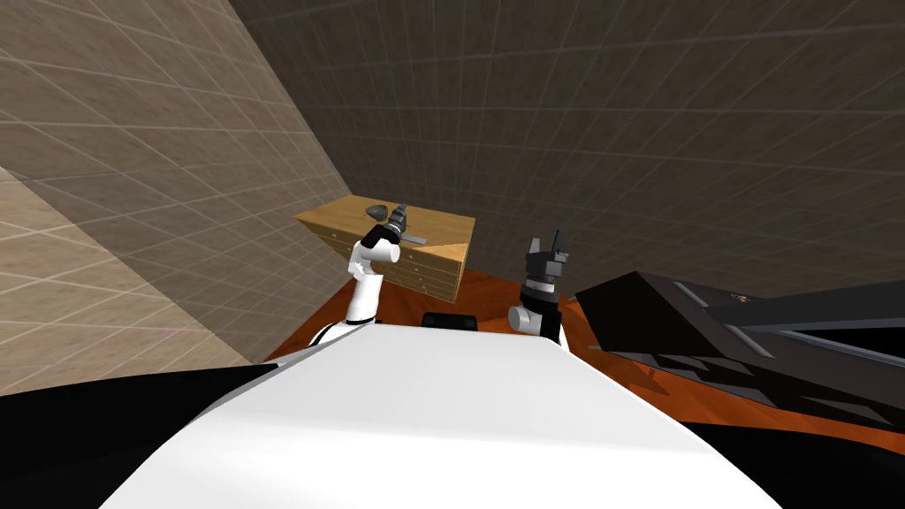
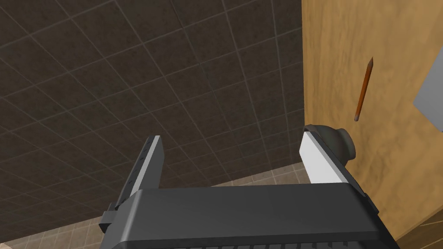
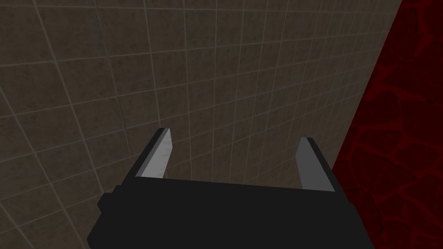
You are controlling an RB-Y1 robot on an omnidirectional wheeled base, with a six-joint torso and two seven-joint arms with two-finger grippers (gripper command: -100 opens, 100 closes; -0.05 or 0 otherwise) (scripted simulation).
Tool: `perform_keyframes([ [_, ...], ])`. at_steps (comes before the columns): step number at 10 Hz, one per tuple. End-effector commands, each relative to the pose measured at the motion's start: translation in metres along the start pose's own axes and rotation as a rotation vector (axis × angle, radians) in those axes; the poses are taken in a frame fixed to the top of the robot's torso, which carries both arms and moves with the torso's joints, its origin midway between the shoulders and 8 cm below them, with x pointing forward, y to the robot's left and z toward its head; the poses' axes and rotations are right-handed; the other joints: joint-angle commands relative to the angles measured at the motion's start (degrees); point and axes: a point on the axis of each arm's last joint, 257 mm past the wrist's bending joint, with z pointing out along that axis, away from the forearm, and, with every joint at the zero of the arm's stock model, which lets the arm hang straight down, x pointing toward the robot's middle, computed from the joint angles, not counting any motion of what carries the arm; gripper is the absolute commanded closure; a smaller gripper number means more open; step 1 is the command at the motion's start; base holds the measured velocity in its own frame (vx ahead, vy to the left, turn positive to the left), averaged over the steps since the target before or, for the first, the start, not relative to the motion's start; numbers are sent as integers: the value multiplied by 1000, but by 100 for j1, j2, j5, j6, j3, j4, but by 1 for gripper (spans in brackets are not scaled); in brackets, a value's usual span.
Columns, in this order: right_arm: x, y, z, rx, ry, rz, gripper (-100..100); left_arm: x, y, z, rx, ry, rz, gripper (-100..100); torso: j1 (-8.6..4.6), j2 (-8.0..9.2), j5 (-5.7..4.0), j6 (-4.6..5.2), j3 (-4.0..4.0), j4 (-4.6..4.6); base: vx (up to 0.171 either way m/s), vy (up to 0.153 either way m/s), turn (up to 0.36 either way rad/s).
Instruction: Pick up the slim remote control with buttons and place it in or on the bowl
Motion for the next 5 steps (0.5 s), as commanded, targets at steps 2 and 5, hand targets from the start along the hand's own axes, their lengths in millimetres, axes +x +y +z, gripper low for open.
perform_keyframes([
  [2, 0, 0, 0, 0, 0, 0, 0, 1, 9, 6, -57, 13, -3, -100, -2, 1, -1, -1, 1, 1, -10, -34, -1],
  [5, 0, 0, 0, 0, 0, 0, 0, 5, 21, 17, -128, 31, -10, -100, 0, -4, -1, -1, -2, -1, -4, -32, -5],
])
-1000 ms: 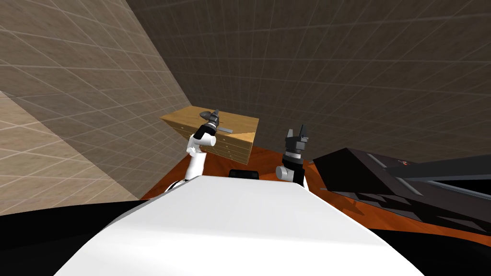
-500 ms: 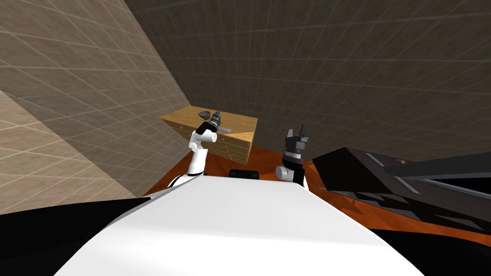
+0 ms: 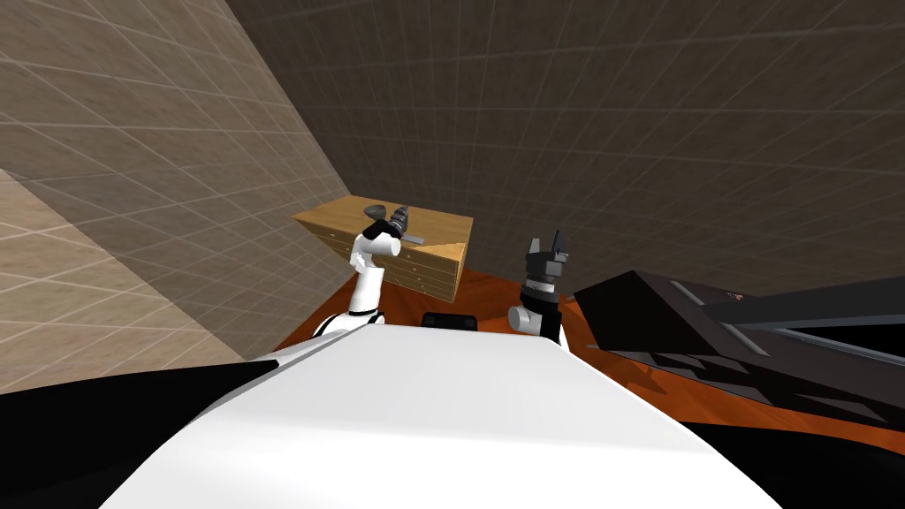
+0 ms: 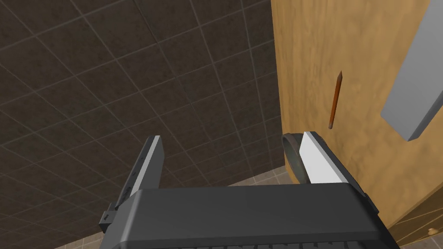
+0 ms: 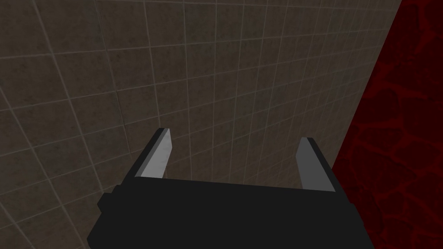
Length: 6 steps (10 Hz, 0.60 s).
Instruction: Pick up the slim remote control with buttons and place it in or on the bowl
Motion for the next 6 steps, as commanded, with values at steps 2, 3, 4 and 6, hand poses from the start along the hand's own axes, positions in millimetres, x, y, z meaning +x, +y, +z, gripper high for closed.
perform_keyframes([
  [2, 0, 0, 0, 0, 0, 0, 0, 5, 10, 11, -70, 18, -8, -100, -3, -2, 0, 2, -1, 0, -2, -27, -15],
  [3, 0, 0, 0, 0, 0, 0, 0, 6, 14, 10, -87, 22, -8, -100, -2, -1, 0, 0, 0, 0, -2, -10, 3],
  [4, 0, 0, 0, 0, 0, 0, 0, 8, 16, 20, -122, 32, -16, -100, 3, 0, 1, 0, 0, 0, 0, -14, -24],
  [6, 0, 0, 0, 0, 0, 0, 0, 11, 25, 19, -161, 42, -16, -100, 3, -2, 1, 0, -1, -1, 3, -10, -7],
])
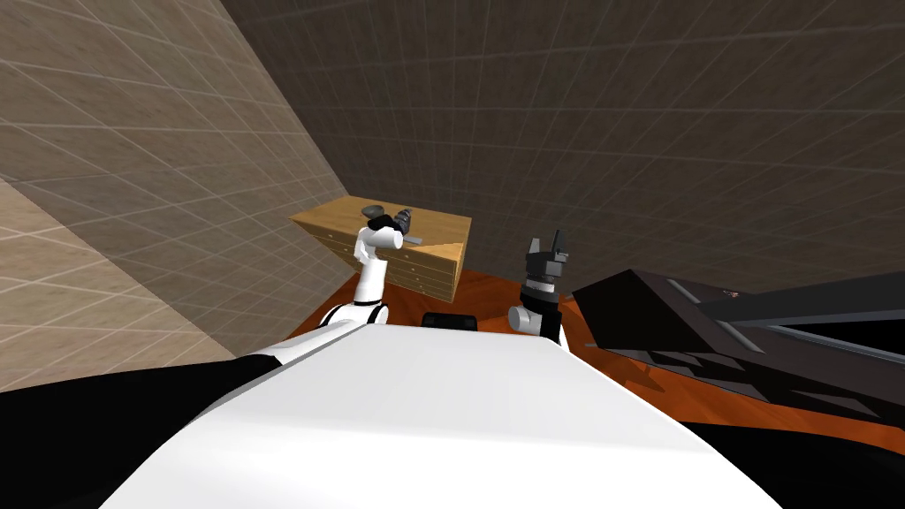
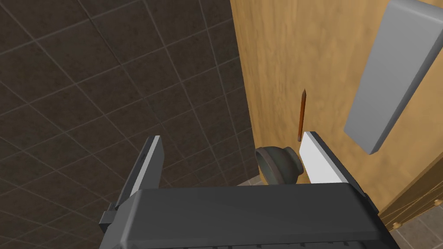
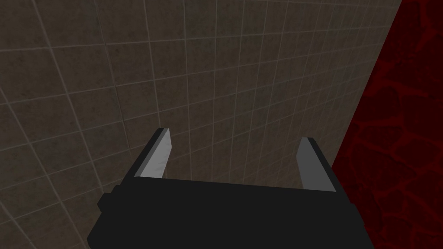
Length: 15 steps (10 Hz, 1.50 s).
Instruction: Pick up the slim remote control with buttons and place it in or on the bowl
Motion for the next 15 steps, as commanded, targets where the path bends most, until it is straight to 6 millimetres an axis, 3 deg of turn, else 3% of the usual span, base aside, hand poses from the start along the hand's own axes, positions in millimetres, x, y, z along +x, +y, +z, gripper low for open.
perform_keyframes([
  [1, 0, 0, 0, 0, 0, 0, 0, 3, 3, 9, -49, 14, -8, -100, 0, 0, 0, 0, 0, 0, 7, -6, -20],
  [9, 0, 0, 0, 0, 0, 0, 0, 17, 31, 24, -265, 71, -27, -100, 8, -5, 2, 0, -3, -1, 14, 7, -21],
  [15, 0, 0, 0, 0, 0, 0, 0, 30, 61, 22, -442, 113, -39, -100, 12, -5, 3, -2, -3, -2, 24, 29, -29],
])
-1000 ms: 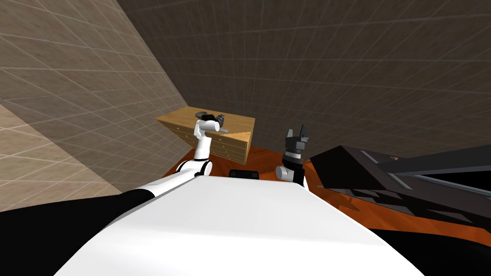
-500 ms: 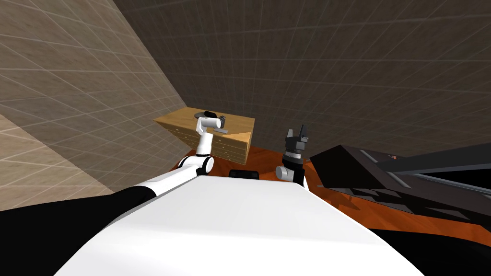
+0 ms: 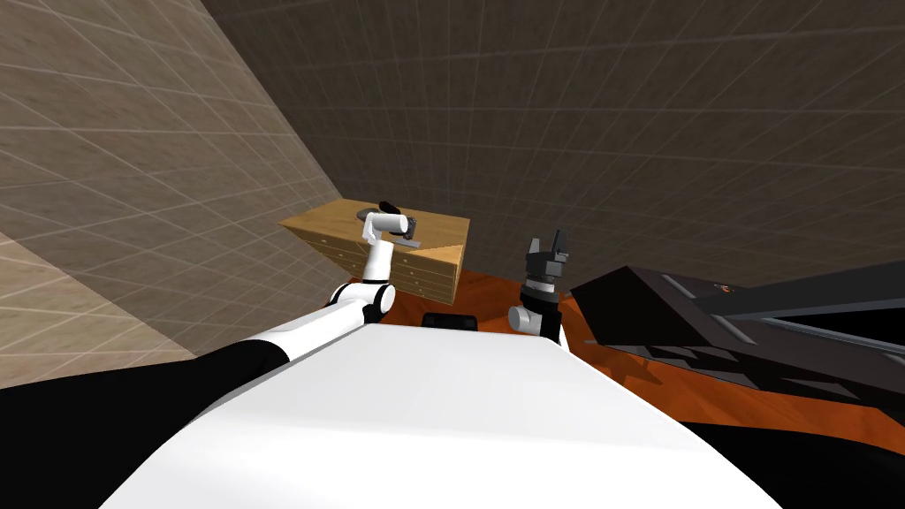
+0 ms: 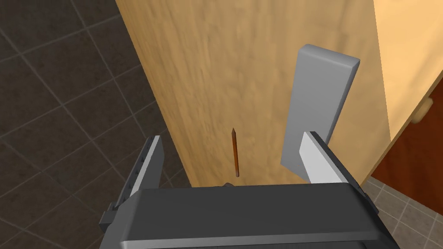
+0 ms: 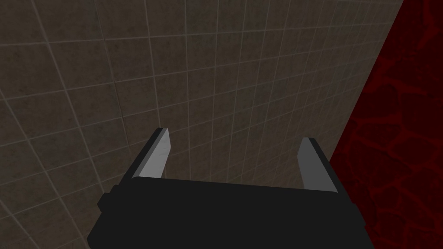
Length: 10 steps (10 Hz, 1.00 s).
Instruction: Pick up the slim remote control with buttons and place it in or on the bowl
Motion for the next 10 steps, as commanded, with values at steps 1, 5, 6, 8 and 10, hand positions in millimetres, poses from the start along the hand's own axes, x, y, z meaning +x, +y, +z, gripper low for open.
perform_keyframes([
  [1, 0, 0, 0, 0, 0, 0, 0, 4, 10, 2, -55, 13, -3, -100, 0, 0, 0, 0, 0, 0, 35, 48, -37],
  [5, 0, 0, 0, 0, 0, 0, 0, 13, 28, 5, -181, 40, -14, -100, -1, 0, 1, -3, -1, -1, 34, 54, -31],
  [6, 0, 0, 0, 0, 0, 0, 0, 15, 34, 4, -207, 46, -14, -100, 4, -3, 1, -1, -2, -1, 37, 61, -48],
  [8, 0, 0, 0, 0, 0, 0, 0, 20, 46, 3, -278, 60, -19, -100, 19, -11, 4, -2, -6, -3, 59, 93, -54],
  [10, 0, 0, 0, 0, 0, 0, 0, 26, 58, 1, -345, 73, -23, -100, 28, -12, 7, -2, -7, -3, 56, 105, -61],
])
